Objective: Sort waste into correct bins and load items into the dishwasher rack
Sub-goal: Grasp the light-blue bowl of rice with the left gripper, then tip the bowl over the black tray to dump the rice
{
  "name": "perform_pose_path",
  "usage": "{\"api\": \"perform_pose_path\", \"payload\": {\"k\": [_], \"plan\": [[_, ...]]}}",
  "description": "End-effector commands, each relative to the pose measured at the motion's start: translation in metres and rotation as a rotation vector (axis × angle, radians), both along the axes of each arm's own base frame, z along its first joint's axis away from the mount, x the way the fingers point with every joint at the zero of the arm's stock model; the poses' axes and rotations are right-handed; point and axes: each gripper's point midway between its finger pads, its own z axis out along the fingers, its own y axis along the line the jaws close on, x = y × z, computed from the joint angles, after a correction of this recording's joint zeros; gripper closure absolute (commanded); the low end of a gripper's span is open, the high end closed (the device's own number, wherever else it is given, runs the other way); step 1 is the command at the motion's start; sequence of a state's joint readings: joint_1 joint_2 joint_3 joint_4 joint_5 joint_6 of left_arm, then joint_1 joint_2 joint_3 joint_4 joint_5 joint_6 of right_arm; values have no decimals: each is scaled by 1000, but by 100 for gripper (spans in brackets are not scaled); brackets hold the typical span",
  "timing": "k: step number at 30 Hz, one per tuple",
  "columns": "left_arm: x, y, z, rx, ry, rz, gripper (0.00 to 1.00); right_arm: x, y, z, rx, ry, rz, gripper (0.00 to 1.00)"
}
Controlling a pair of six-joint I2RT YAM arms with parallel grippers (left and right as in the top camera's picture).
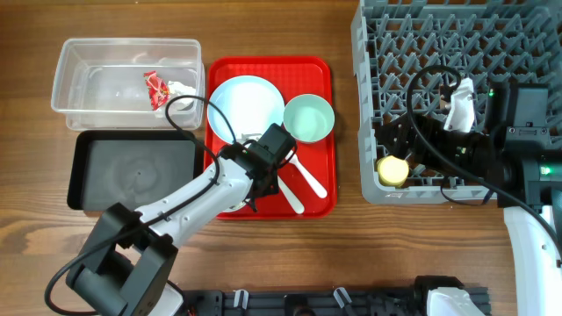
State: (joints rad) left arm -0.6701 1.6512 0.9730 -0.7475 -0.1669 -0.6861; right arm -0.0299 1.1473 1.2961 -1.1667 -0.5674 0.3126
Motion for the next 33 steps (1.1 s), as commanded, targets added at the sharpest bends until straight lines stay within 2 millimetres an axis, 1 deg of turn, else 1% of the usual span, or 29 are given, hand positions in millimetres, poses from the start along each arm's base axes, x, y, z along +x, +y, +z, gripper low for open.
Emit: {"api": "perform_pose_path", "payload": {"k": [1,5,8,9,10,12,13,17,19,22,24,27,30,33], "plan": [[-1,-3,1,-9,20,-56,96,3,-3,1,-11,1,-13,5],[8,-10,40,-36,-16,-57,96,3,-3,1,-11,1,-13,5],[16,-17,79,-76,-66,-81,96,3,-3,1,-10,1,-14,5],[19,-16,97,-92,-86,-73,96,3,-3,1,-10,1,-14,5],[21,-14,111,-105,-103,-64,96,3,-3,1,-10,2,-14,5],[26,-5,132,-138,-129,-30,96,3,-3,1,-10,2,-14,5],[27,0,137,-160,-133,-23,96,3,-3,1,-10,1,-14,5],[29,16,145,-278,-77,-5,96,2,-3,0,-10,3,-14,5],[30,29,145,-375,-21,4,96,2,-3,0,-10,6,-13,5],[35,42,150,-542,6,3,96,1,-3,0,-10,8,-13,5],[40,57,159,-697,-1,8,96,1,-3,-1,-10,12,-14,5],[46,84,164,-893,-35,64,96,0,-3,-1,-10,17,-14,5],[46,111,160,-1035,-82,118,96,-1,-3,-2,-10,21,-14,5],[46,127,158,-1185,-143,131,96,-1,-3,-2,-10,20,-14,5]]}}
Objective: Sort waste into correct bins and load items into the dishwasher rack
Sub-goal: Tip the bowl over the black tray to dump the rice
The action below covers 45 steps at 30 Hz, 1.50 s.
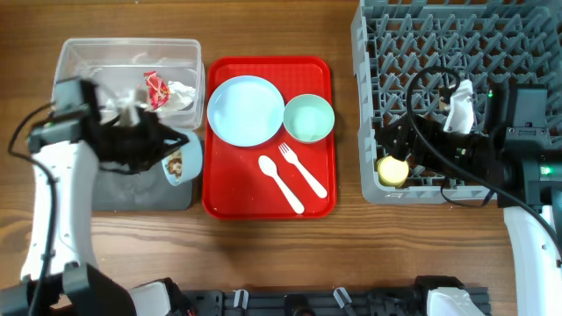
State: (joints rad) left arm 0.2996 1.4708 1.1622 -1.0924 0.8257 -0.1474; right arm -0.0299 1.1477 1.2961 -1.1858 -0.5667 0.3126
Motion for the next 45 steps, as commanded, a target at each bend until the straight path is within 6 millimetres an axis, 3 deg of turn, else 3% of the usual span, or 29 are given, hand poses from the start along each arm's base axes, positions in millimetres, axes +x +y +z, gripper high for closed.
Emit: {"api": "perform_pose_path", "payload": {"k": [1,4,7,12,20,23,25,32,37,39,42,45], "plan": [[1,2,16,-327,-181,-27,96,3,-3,1,-11,1,-13,5],[4,16,13,-448,-242,21,96,3,-3,0,-12,2,-17,5],[9,35,-1,-479,-223,87,96,3,-3,0,-1,14,-34,5],[14,50,-7,-515,-233,136,96,3,-3,0,-2,15,-34,5],[19,57,-12,-521,-206,168,96,2,-3,0,-2,21,-34,5],[20,55,3,-609,-231,182,96,1,-3,0,-2,22,-34,5],[23,60,-5,-576,-218,189,96,1,-3,0,-2,21,-34,5],[22,58,15,-684,-256,204,96,2,-3,0,-2,18,-33,5],[21,54,9,-637,-258,179,96,2,-3,0,-2,18,-33,5],[24,59,-3,-590,-227,186,96,2,-3,0,-2,17,-34,5],[24,57,8,-638,-250,187,96,2,-3,0,-2,18,-33,5],[25,61,-4,-595,-189,209,96,2,-3,0,-2,17,-34,5]]}}
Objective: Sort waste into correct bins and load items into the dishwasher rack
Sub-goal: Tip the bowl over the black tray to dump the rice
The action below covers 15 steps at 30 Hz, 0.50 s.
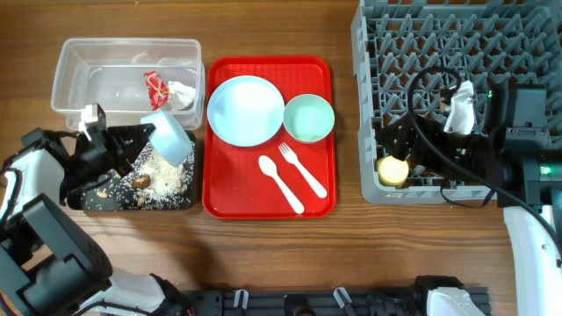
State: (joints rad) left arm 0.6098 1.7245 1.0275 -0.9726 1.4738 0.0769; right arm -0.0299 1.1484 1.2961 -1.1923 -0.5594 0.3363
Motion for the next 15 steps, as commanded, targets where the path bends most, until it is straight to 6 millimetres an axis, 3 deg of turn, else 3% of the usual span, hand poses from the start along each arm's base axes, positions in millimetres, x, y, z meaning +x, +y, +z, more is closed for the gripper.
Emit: {"api": "perform_pose_path", "payload": {"k": [1,5,9,15], "plan": [[0,1,-5,-7,61,6,96,3,-2,2,-6,-2,-13,5],[-16,-22,-5,56,105,-64,96,3,-2,1,-7,-2,-12,5],[-33,-42,-17,244,244,-137,96,4,-2,2,-7,-7,-13,5],[-37,-63,-16,518,324,-121,96,4,-4,1,-16,-6,-19,5]]}}
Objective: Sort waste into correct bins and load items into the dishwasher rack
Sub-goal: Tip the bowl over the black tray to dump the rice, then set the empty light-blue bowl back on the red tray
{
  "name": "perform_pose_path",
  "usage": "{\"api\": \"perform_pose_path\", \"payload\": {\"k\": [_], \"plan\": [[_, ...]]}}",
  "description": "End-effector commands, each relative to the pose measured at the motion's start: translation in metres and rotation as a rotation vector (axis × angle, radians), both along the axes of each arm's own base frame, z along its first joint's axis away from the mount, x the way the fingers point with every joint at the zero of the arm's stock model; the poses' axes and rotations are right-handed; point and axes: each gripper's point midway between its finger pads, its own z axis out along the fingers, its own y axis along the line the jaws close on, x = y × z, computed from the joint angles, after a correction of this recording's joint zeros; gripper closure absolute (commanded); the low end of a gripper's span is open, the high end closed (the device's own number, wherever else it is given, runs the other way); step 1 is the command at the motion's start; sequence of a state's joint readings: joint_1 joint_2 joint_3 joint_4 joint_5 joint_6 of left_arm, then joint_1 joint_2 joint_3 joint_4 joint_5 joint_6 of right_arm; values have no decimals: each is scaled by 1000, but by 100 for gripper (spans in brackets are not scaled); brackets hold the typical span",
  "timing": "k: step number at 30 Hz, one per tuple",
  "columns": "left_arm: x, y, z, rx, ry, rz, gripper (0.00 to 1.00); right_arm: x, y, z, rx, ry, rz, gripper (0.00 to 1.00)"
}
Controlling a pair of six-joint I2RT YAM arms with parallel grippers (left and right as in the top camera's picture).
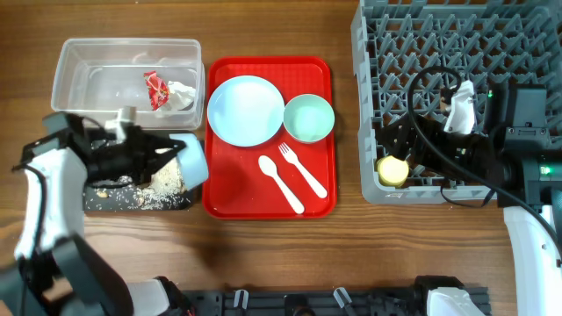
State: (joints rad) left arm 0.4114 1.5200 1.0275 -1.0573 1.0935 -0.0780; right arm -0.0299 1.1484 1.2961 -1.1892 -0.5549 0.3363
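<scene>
My left gripper point(174, 154) is shut on a light blue cup point(192, 158), held on its side over the right edge of the black tray point(97, 197). Food scraps point(149, 183) lie spread on that tray. On the red tray point(219, 197) sit a pale blue plate point(246, 110), a green bowl point(309, 118), a white spoon point(281, 184) and a white fork point(303, 169). My right gripper point(402, 149) rests inside the grey dishwasher rack point(457, 44) beside a yellow item point(392, 168); its jaws are hidden.
A clear plastic bin point(79, 61) at the back left holds a red wrapper point(155, 88) and crumpled white paper point(181, 91). The right arm's cables loop over the rack's near left corner. Bare wooden table runs along the front.
The left gripper and the blue cup have shifted right, from over the middle of the black tray to its right edge next to the red tray. The right arm is unchanged.
At first my left gripper was on the red tray beside the plate and the black tray was bare. Then it held the cup, with food inside, over the black tray. Later the cup was tipped and scraps lay on the tray. Now the cup is near the red tray.
</scene>
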Motion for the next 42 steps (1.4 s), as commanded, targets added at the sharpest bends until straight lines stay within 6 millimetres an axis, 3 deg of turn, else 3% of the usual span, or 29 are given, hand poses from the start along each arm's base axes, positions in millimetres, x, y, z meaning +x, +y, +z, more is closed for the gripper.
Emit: {"api": "perform_pose_path", "payload": {"k": [1,6,14,19,22,24,26,29,30,31,33,35,38,42], "plan": [[-7,-10,-5,270,95,39,96,3,-3,1,-12,-3,-16,5],[-21,-49,-15,522,106,-39,96,3,-3,1,-12,-3,-16,5],[-29,-99,-73,1106,13,-190,96,5,-8,-1,-37,-2,-32,5],[-30,-138,-111,1151,-24,-305,96,5,-8,-1,-38,-2,-32,5],[-29,-150,-122,1151,-39,-329,96,4,-8,-1,-38,-2,-31,5],[-29,-151,-120,1149,-43,-329,89,4,-8,-1,-38,-2,-31,4],[-26,-149,-109,1146,-44,-318,80,5,-8,-1,-40,-4,-30,4],[-17,-144,-76,1130,-52,-276,45,6,-8,0,-40,-11,-30,4],[-13,-141,-62,1121,-59,-258,38,6,-8,-1,-42,-10,-33,4],[-8,-139,-43,1111,-78,-239,25,7,-10,-1,-52,-10,-40,4],[-2,-129,-13,1110,-102,-189,20,7,-15,-4,-79,-7,-56,4],[5,-111,27,1124,-151,-108,0,9,-23,-7,-125,-3,-82,0],[8,-93,74,1119,-257,-60,0,11,-38,-12,-203,-2,-129,1],[2,-72,114,1086,-353,16,0,12,-47,-14,-247,0,-155,0]]}}
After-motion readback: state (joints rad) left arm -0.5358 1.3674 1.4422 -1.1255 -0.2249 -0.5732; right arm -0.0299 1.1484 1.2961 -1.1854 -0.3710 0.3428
